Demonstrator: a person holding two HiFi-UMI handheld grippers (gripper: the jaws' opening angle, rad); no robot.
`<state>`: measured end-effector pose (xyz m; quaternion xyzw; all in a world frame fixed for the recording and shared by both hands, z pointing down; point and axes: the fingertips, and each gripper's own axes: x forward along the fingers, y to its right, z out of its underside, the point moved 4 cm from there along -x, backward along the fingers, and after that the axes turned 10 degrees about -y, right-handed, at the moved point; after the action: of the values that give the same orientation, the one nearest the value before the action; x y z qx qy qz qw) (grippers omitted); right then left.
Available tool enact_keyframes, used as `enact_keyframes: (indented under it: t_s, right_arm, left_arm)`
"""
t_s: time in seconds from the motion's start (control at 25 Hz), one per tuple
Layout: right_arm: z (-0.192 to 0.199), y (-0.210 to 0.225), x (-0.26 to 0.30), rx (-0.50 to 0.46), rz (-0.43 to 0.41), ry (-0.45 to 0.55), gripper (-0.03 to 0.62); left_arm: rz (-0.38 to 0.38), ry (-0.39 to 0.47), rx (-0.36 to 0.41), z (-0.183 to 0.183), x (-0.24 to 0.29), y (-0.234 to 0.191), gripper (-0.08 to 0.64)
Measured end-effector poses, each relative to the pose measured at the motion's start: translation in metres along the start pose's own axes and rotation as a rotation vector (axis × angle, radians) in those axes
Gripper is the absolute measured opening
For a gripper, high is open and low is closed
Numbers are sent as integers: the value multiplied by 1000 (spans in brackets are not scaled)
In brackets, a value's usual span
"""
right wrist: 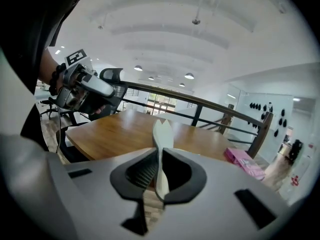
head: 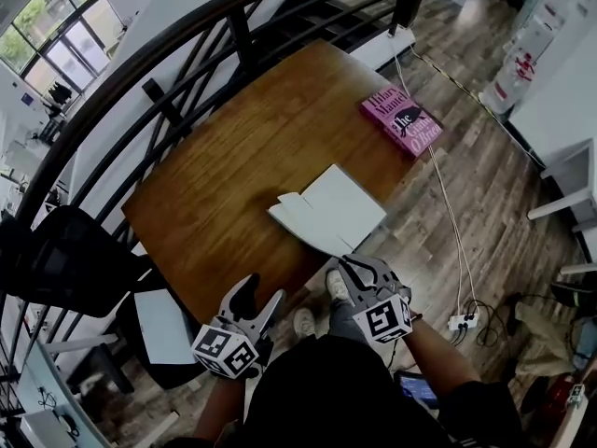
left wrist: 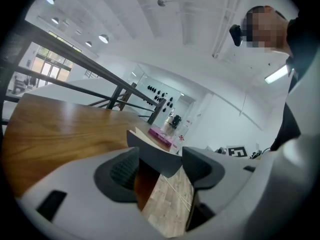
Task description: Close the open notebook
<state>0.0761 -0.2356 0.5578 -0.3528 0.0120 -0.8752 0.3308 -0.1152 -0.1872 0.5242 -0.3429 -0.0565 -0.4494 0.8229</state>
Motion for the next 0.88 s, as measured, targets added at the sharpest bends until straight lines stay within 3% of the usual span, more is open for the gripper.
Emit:
enact_keyframes:
  t_s: [0.36,0.6,0.68,0.88]
  right_arm:
    - [11,53,1,45,67,-16,34]
    - [18,85,2,-26,216,-93,93]
    - [19,93,2,-3,229,-101,123]
    - [14,100,4,27,223,-94,123]
  left_arm:
    - [17,-2,18,-23,33,5,278]
    - [28,-12,27,-33,44,1,278]
    - [33,-10,30,-36,47,0,278]
    - [42,-1,42,-44,51,-2,278]
